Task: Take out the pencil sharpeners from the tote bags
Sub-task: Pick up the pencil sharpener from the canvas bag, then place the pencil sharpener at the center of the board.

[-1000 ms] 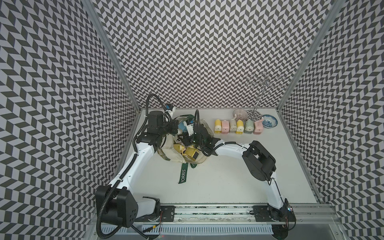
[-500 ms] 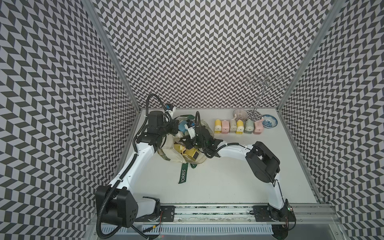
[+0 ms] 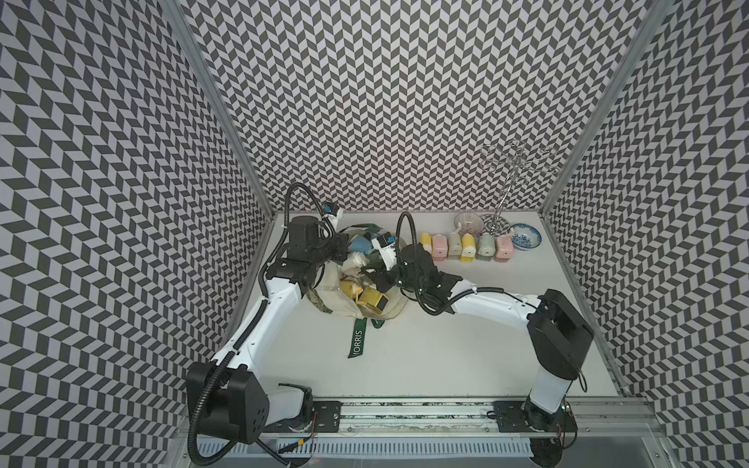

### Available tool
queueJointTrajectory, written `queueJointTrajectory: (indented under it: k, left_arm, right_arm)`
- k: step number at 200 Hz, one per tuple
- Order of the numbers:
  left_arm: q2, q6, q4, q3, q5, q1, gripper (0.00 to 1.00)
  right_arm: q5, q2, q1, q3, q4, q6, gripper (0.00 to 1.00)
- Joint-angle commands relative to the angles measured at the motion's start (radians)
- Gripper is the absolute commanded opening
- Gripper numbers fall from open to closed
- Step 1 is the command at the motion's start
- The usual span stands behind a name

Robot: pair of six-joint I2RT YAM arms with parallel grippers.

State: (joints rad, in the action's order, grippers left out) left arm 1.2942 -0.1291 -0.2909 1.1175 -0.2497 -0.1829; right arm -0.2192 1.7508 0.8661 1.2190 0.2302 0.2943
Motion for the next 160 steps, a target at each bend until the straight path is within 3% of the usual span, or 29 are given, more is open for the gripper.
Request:
queueJointTrajectory:
  k: [1, 55, 93, 126, 160]
  left_arm:
    - [-0.032, -0.003, 0.112, 0.036, -0.041, -0.012, 0.0]
    - [-0.032, -0.002, 0.114, 0.034, -0.039, -0.013, 0.0]
    - [-0.036, -0.003, 0.114, 0.034, -0.042, -0.015, 0.0]
    - [-0.029, -0.002, 0.115, 0.033, -0.037, -0.015, 0.0]
    - [-0.029, 0.001, 0.115, 0.03, -0.022, -0.016, 0.0]
  right_arm:
    - [-0.006, -0.14, -0.001, -0.059, 0.037, -0.018, 0.04]
    - [0.08, -0.497, -0.073, -0.298, -0.098, -0.022, 0.04]
    - [0.046, -0.727, -0.296, -0.518, -0.127, 0.045, 0.03]
    - [-0.014, -0.78, -0.525, -0.603, -0.18, 0.083, 0.02]
    - [-0.056, -0.721, -0.692, -0.629, -0.196, 0.104, 0.02]
